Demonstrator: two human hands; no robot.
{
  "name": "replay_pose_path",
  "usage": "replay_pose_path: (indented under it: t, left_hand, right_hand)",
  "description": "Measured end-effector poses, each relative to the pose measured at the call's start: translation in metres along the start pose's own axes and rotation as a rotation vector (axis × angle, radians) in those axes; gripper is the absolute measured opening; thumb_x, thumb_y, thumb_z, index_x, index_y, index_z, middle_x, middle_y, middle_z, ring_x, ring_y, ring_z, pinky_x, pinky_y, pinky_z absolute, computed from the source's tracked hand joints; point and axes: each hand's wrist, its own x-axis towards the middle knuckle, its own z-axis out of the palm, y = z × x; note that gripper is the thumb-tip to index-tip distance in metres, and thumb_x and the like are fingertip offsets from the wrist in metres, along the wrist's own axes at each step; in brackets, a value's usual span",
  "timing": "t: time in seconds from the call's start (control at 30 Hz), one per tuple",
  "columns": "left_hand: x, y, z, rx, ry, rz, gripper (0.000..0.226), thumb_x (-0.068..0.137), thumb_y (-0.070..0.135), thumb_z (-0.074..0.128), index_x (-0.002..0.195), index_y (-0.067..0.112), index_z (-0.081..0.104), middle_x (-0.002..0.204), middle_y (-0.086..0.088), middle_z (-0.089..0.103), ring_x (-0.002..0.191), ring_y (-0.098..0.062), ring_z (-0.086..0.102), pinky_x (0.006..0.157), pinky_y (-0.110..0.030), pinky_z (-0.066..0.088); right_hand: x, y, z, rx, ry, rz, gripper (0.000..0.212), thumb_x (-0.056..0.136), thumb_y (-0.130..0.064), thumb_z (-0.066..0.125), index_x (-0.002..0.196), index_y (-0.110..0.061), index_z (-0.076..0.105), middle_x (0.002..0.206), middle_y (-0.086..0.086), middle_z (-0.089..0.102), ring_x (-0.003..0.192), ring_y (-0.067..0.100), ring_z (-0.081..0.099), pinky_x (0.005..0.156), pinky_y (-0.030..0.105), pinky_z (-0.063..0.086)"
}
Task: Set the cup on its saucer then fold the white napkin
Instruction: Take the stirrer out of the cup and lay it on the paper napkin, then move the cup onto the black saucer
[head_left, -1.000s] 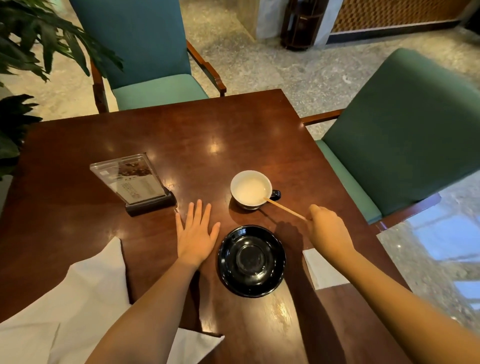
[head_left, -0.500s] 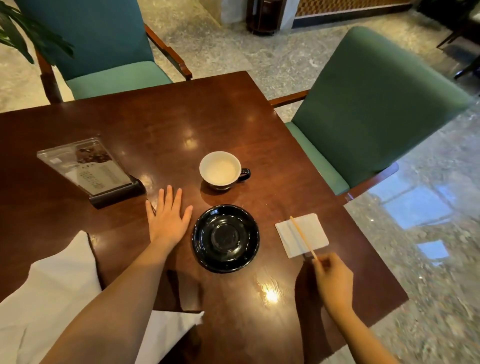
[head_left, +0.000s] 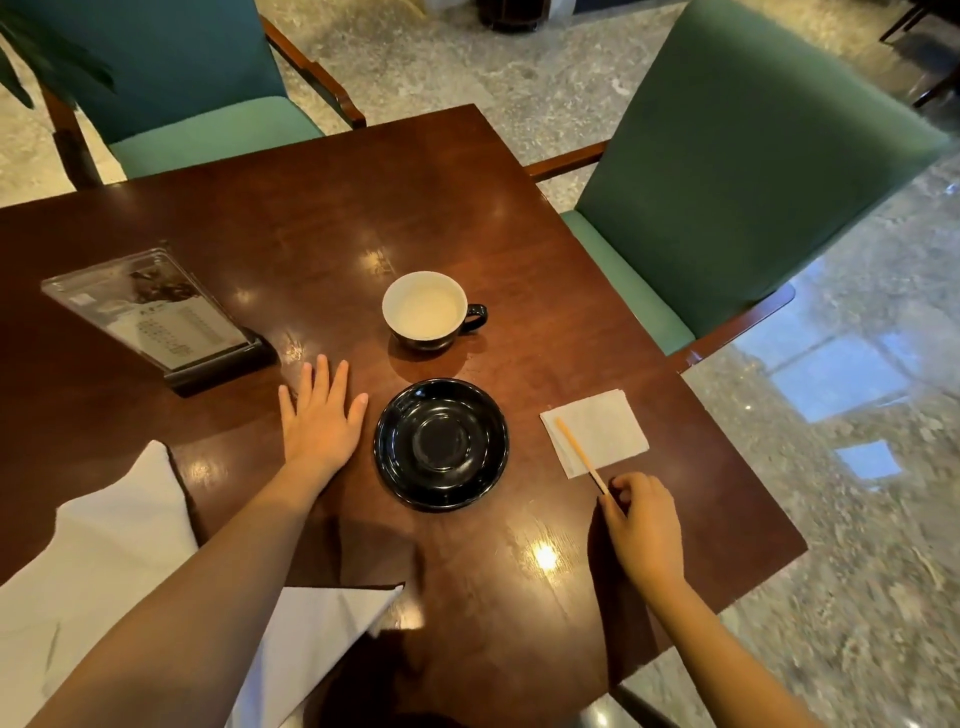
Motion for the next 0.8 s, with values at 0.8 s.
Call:
replay_pose_path:
  t: [0.8]
  left_hand:
    - [-0.056, -0.005, 0.024, -0.037, 0.164, -0.067, 0.061, 0.093, 0.052, 0.016, 0.147, 0.023, 0.021, 0.156, -0.002, 0.016, 0.144, -0.016, 0.004, 0.117, -0.047, 0.004]
  right_hand:
    - [0.188, -0.17, 0.036, 0.348, -0.581, -0.327, 0.027, 0.099, -0.03, 0.039, 0.116, -0.013, 0.052, 0.08, 0.002, 0.063, 0.056, 0.011, 0.051, 0.046, 0.011, 0.04]
